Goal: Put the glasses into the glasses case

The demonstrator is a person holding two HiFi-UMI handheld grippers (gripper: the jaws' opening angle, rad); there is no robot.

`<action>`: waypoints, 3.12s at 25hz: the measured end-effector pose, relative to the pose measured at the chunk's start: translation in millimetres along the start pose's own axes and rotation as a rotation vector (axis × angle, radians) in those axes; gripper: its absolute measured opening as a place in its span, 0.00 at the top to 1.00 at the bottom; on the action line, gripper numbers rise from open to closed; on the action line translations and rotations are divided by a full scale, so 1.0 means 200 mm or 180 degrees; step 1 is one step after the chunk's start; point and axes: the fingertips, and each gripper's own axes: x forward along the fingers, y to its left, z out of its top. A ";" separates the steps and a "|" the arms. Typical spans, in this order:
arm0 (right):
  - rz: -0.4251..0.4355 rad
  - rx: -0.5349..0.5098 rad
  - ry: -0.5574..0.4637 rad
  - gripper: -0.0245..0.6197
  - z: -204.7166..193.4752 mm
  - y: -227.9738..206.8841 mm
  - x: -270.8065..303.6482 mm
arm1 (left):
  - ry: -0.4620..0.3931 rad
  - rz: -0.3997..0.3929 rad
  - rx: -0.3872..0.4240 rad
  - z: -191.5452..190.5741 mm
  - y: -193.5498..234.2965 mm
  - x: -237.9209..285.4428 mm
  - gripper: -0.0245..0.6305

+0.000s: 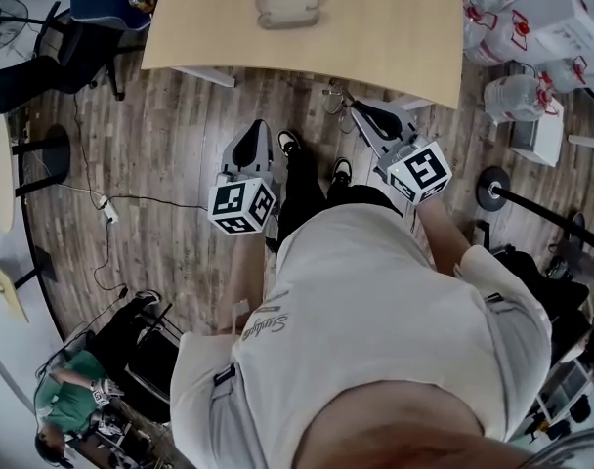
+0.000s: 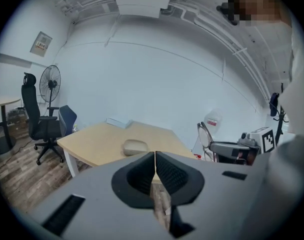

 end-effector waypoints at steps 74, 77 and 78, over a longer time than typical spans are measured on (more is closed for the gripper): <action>0.0627 -0.0413 0.1222 0.95 -0.12 -1.08 1.56 | 0.0321 -0.0848 0.0545 0.92 0.76 1.80 0.94; 0.0775 -0.0565 0.1517 0.95 -0.19 -1.05 1.57 | 0.0313 -0.0895 0.0539 0.93 0.80 1.80 0.94; 0.0825 -0.0593 0.1598 0.95 -0.22 -1.05 1.57 | 0.0315 -0.0903 0.0543 0.93 0.80 1.81 0.94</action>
